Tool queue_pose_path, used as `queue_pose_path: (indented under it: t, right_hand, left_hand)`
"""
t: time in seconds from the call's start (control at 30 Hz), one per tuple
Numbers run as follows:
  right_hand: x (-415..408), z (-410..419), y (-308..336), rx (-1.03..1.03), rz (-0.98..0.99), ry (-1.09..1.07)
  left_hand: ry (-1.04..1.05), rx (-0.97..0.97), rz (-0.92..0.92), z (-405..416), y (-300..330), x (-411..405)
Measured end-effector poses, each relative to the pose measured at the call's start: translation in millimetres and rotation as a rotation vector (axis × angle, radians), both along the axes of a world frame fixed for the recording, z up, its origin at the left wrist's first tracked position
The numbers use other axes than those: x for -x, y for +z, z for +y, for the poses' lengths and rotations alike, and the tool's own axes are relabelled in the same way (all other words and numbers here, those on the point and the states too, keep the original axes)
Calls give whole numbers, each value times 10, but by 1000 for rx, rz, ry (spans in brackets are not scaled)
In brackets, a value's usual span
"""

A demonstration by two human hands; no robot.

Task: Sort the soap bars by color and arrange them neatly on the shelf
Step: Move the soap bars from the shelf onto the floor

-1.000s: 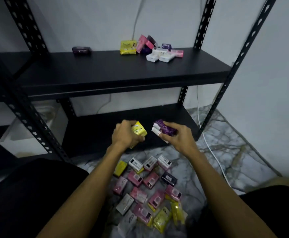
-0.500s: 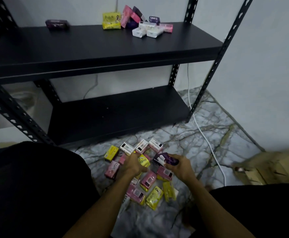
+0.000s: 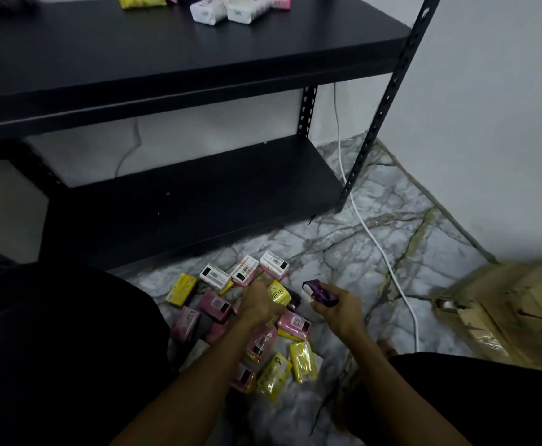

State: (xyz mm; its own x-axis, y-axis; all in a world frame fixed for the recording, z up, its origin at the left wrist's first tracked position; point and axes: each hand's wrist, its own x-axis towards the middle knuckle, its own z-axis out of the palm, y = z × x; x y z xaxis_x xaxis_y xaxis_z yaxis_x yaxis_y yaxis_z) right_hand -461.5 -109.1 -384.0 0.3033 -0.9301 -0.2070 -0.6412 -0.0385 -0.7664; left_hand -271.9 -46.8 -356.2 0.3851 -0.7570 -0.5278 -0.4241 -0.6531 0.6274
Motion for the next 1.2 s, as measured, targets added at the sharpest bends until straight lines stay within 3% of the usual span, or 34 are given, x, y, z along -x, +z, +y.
queue_pose_path:
  t: [0.4, 0.67, 0.9, 1.2]
  right_hand:
    - [-75, -636, -619, -18, 56, -3]
    - [-69, -1086, -1063, 19, 109, 81]
    - [-257, -946, -1408, 59, 69, 99]
    - [-382, -863, -1504, 75, 110, 165]
  left_hand:
    - [-91, 33, -167, -751, -408, -72]
    - [-389, 178, -456, -1689, -617, -60]
    - [-521, 75, -495, -2287, -1112, -207]
    - [-631, -6, -429, -2301, -1426, -317]
